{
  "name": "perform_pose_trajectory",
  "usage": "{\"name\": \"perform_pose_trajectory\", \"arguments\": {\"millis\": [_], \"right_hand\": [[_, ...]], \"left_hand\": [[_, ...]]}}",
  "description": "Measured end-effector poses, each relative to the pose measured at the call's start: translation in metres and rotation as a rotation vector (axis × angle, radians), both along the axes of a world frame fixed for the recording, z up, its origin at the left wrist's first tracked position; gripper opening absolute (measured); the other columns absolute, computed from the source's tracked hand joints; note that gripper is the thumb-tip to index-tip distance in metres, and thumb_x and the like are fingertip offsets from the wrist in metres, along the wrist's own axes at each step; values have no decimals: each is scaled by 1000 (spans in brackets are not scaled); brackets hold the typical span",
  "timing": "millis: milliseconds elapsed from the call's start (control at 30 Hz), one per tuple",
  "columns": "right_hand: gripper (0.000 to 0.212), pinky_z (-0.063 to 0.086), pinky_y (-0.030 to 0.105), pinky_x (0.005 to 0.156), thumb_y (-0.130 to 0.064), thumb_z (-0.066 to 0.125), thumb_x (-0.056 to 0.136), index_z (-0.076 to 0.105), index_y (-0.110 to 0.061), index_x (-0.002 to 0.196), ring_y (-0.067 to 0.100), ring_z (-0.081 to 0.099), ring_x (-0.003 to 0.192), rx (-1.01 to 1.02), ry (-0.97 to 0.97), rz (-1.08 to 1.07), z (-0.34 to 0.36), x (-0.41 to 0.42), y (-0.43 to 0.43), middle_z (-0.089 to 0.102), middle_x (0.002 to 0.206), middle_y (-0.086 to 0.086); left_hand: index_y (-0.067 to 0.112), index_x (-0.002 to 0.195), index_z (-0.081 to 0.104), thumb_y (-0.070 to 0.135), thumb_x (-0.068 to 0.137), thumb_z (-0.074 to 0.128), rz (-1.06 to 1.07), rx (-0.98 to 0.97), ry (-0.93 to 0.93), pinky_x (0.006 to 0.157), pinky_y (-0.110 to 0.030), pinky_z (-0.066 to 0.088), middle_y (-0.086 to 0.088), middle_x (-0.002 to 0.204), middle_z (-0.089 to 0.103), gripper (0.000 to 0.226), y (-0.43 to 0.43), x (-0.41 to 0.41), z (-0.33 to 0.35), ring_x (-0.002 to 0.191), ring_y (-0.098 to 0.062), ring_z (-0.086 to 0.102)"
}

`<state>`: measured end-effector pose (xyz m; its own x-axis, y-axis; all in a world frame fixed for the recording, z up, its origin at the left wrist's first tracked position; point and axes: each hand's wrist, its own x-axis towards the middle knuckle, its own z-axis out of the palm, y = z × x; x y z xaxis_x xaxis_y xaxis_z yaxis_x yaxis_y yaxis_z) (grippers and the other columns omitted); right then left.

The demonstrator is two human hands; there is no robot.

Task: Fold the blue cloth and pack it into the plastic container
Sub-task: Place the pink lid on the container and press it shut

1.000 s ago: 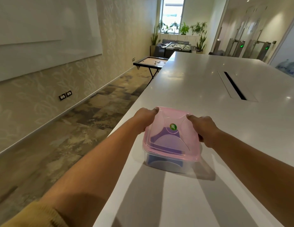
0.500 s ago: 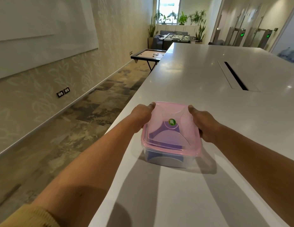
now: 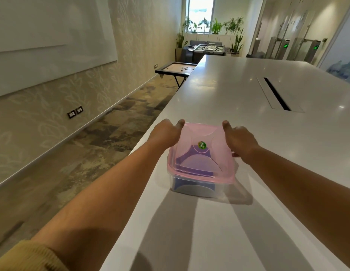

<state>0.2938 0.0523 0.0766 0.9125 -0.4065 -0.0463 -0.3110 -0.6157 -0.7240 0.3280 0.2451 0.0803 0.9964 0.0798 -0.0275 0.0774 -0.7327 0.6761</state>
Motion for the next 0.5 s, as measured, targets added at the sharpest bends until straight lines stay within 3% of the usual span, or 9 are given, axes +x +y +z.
{"name": "perform_pose_trajectory", "arguments": {"millis": [67,167,267,367,500], "right_hand": [[62,47,35,86,-60,36,95,55,-8,126,31,60,108,-252,-167,79,10,-6,3,60,127,15],[66,42,40,103,-62,43,92,47,-16,139,29,49,130,-382,-311,284,15,-21,18,48,148,7],[77,24,45,118,-66,33,92,28,-19,152,27,24,148,-537,-142,438,0,-30,33,25,162,4],[83,9,43,120,-70,18,91,12,-19,156,23,5,152,-572,5,468,-9,-31,36,8,166,2],[90,6,40,120,-74,13,88,4,-16,156,22,-2,152,-598,83,465,-9,-30,37,-1,166,3]], "left_hand": [[8,127,51,59,93,37,-30,146,-148,81,-39,49,-11,125,61,64,1,-10,6,108,-31,61],[15,133,47,49,95,42,-145,227,-222,92,-42,48,-8,134,55,51,1,-32,7,115,-29,56],[17,145,34,46,98,39,-240,329,-141,107,-46,35,-6,151,38,56,-4,-52,-7,135,-30,39],[18,152,15,47,100,31,-269,269,-61,117,-48,17,-2,162,12,62,-5,-56,-17,148,-27,12],[17,153,10,44,101,27,-298,240,-45,117,-42,15,-2,163,6,61,-3,-55,-17,149,-23,8]]}}
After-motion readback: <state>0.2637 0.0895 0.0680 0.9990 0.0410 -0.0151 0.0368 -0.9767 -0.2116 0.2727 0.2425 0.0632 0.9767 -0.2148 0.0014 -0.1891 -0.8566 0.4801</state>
